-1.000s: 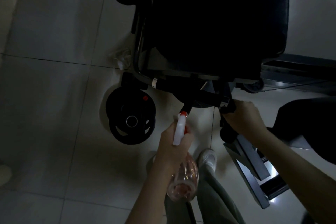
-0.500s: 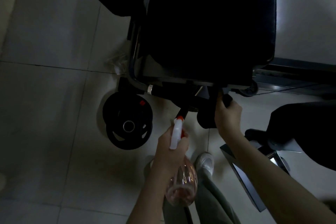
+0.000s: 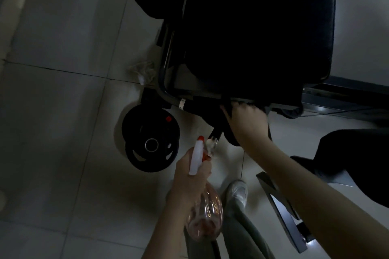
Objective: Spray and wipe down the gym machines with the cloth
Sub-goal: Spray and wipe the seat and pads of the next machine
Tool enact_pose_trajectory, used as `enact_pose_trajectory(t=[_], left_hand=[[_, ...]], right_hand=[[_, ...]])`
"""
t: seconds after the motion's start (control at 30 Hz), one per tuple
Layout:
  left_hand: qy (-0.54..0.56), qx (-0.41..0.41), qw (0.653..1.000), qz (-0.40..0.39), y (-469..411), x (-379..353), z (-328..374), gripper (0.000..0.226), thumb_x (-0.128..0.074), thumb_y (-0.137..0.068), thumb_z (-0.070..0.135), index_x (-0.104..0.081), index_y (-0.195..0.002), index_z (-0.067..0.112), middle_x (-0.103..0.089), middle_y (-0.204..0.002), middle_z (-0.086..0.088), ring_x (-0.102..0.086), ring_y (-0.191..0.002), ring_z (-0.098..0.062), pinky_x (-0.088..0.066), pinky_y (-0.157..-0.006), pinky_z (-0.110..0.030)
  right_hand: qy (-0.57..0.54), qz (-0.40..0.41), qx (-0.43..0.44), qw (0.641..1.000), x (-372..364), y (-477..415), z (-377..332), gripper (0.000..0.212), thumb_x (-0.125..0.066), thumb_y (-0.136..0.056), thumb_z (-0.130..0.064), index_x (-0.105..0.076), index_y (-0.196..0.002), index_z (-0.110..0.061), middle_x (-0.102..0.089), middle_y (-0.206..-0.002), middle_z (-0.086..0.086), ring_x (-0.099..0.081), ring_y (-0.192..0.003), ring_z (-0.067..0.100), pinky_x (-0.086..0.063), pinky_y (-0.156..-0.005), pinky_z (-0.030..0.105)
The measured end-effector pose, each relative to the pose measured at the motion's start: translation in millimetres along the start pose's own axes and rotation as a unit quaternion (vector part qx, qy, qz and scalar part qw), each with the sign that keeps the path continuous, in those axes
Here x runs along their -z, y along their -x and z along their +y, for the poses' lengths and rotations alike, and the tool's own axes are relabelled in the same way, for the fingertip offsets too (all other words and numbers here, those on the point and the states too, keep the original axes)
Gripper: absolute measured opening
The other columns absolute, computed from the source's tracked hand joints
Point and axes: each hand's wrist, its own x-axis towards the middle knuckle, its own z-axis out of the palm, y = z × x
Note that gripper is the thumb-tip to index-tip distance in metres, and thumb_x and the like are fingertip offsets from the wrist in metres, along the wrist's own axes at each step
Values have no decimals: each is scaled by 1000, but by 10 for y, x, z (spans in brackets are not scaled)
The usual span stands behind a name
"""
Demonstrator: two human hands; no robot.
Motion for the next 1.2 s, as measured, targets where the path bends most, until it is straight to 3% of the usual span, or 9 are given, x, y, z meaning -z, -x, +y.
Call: enact_pose_trajectory(t=[0.2, 0.4, 0.47, 0.6, 0.73, 0.87, 0.97, 1.07, 1.2], left_hand=[[23, 1, 1000, 8, 12, 86, 132, 22, -54, -90, 10, -54, -91, 32, -58, -84, 9, -60, -78, 0, -46, -64, -12], [22, -33, 999, 9, -16, 170, 133, 21, -52, -86, 17, -52, -94, 36, -59, -88, 0, -60, -81, -3, -50, -69, -16], [19, -40, 999, 13, -1, 191, 122, 20, -51, -80, 25, -55, -97, 34, -61, -89, -2, -60, -84, -9, -50, -69, -16], [48, -8, 999, 13, -8, 237, 82, 24, -55, -89, 25, -54, -111, 34, -61, -94, 13, -62, -92, -3, -50, -76, -19], [45, 4, 999, 7, 0, 282, 63, 29, -52, -79, 33, -46, -99, 53, -56, -90, 21, -58, -89, 10, -52, -89, -30], [18, 11, 999, 33, -54, 319, -1, 30, -53, -83, 35, -53, -111, 46, -63, -92, 5, -65, -92, -15, -55, -87, -47], [-5, 19, 999, 34, -77, 342, -15, 24, -50, -82, 29, -53, -101, 42, -64, -89, 1, -66, -89, -18, -54, -87, -47], [-13, 14, 1000, 14, -97, 393, -14, 57, -46, -74, 30, -43, -130, 39, -59, -99, 13, -62, -98, -11, -54, -90, -42], [-8, 43, 999, 30, -90, 428, -1, 26, -51, -76, 31, -50, -100, 41, -63, -96, -4, -65, -91, -25, -56, -83, -42]], right_hand=[[85, -48, 151, 984, -39, -75, -287, 68, -47, -90, -56, -33, -138, -10, -38, -139, 11, -42, -125, 27, -45, -90, 36], [-42, -92, 77, 992, -16, -442, -249, 49, -43, -92, -55, -62, -107, -12, -59, -82, 1, -62, -76, 19, -55, -66, 34], [-97, -93, 67, 989, -2, -414, -304, 50, -40, -93, -55, -59, -114, -14, -61, -93, 4, -62, -84, 22, -55, -73, 39], [89, -48, 168, 981, -98, -138, -446, 59, -50, -94, -41, -30, -139, -8, -43, -134, 14, -43, -123, 31, -48, -92, 40], [62, -20, 140, 988, -80, -255, -427, 27, -42, -99, -23, -50, -121, -8, -59, -113, 9, -57, -103, 27, -52, -72, 35], [-28, 116, 239, 964, -56, -307, -647, 27, -61, -85, -26, -63, -103, -6, -61, -101, 13, -60, -94, 31, -52, -61, 36], [62, 128, 270, 952, -247, -434, -775, 46, -69, -73, -46, -69, -100, -9, -63, -103, 8, -61, -95, 25, -52, -70, 32], [132, 103, 248, 954, -308, -479, -771, 72, -61, -68, -68, -68, -112, -12, -65, -104, 2, -61, -97, 19, -50, -79, 30], [215, 119, 310, 918, -356, -287, -544, 64, -58, -78, -45, -54, -128, -6, -59, -124, 14, -56, -115, 31, -44, -98, 40]])
